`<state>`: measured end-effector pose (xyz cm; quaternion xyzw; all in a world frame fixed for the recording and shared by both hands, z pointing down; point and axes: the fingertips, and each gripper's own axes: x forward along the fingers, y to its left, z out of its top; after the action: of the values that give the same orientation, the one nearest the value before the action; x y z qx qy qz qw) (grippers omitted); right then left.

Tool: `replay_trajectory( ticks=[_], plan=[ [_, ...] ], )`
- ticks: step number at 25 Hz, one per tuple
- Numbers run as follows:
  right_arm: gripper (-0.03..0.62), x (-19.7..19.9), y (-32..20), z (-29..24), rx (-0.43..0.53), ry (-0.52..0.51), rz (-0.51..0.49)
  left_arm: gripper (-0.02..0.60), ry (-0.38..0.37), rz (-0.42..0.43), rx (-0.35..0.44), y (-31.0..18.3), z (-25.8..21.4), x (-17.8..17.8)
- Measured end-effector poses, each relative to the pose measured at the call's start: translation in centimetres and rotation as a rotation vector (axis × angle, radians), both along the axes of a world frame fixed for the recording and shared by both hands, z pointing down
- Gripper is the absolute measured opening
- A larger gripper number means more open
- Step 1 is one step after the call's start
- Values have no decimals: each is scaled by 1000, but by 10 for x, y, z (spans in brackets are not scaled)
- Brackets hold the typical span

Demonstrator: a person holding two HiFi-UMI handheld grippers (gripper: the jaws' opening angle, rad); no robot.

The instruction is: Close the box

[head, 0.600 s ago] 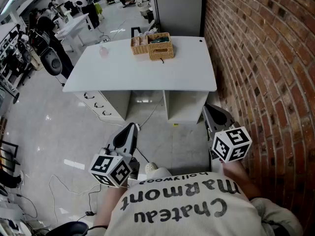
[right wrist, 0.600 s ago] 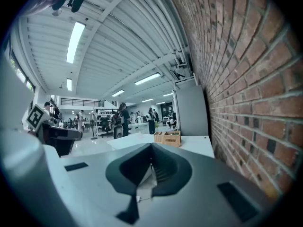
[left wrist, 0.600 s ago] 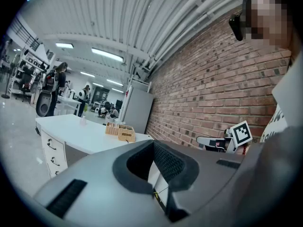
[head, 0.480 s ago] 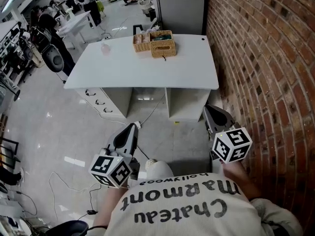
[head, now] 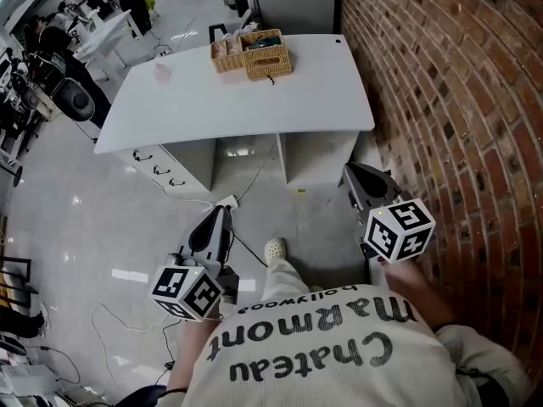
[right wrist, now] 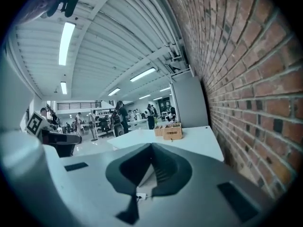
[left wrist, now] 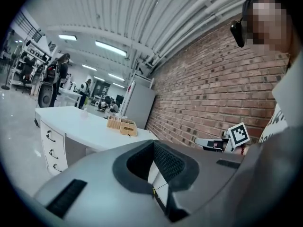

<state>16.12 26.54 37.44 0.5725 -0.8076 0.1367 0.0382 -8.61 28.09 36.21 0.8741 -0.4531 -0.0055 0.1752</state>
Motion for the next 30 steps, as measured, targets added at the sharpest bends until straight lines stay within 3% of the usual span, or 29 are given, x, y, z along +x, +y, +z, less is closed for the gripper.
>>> replay_trajectory(
  ticks=[15, 23, 30],
  plan=[
    [3, -32, -141, 6, -24, -38, 55, 0, 10, 57, -13, -154, 1, -29],
    [3, -44, -213, 17, -64, -55, 70, 0, 24, 43, -31, -229, 5, -50],
    [3, -49, -260, -2, -34, -39, 104, 0, 27, 71, -3, -280, -10, -60]
  ],
)
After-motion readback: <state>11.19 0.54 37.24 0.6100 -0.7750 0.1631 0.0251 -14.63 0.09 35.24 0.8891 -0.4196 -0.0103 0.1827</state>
